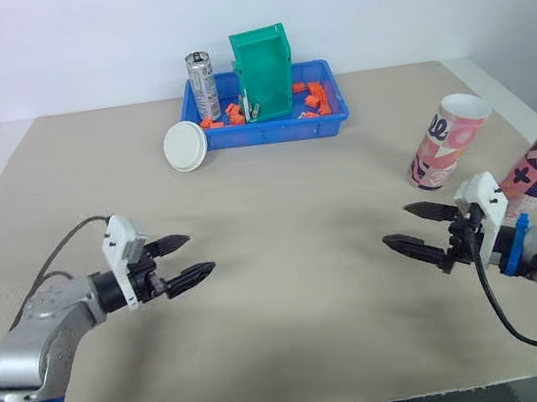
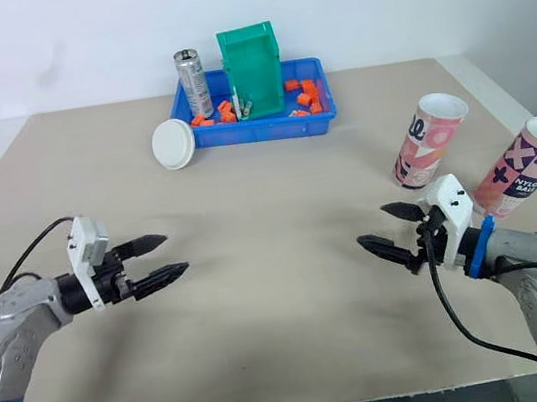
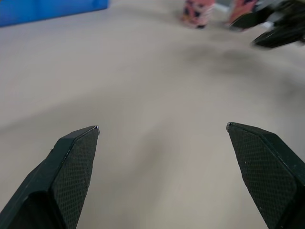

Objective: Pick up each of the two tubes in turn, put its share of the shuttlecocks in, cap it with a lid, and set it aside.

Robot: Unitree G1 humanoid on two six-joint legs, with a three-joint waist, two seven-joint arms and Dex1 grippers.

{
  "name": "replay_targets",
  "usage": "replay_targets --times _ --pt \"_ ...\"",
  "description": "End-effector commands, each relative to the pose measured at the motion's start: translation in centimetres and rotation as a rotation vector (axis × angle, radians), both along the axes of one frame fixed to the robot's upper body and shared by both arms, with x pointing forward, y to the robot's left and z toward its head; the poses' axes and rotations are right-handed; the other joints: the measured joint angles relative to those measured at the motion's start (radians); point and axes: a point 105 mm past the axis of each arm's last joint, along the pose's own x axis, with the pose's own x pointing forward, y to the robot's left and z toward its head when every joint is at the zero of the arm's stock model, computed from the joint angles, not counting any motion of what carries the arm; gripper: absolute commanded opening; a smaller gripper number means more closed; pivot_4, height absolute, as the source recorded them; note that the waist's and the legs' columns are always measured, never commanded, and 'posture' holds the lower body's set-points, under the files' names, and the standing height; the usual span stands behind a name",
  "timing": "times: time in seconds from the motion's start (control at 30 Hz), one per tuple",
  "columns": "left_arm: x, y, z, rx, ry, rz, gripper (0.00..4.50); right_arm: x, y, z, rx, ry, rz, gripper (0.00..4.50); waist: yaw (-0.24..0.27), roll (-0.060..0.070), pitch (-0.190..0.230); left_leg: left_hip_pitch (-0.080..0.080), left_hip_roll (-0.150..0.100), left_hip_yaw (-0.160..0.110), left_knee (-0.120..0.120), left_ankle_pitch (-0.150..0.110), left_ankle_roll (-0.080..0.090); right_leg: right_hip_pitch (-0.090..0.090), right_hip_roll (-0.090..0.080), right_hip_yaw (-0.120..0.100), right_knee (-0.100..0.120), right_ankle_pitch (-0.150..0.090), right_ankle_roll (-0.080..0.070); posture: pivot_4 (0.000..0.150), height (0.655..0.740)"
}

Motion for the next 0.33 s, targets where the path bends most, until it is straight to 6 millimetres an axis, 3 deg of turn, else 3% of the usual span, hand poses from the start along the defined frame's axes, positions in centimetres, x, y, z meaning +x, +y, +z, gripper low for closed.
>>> replay_targets --times 0.03,0.33 --pt "-0.1 1.4 0.9 -0.002 -0.047 0.076 4.50 -0.5 1.3 0.2 0.019 -0.012 0.046 4.45 0.002 0.000 0.000 0.000 0.000 0.000 0.000 0.000 0.000 0.000 0.000 0.000 0.000 0.000 0.000 0.150 0.7083" --pt "-0.3 2.2 0.5 -0.004 -0.043 0.106 4.50 -1.2 3.0 -1.1 0.056 0.017 0.087 4.45 0.005 -0.001 0.000 -0.001 0.000 0.000 0.000 0.001 0.000 -0.001 -0.001 0.000 0.000 0.000 0.000 0.150 0.7083"
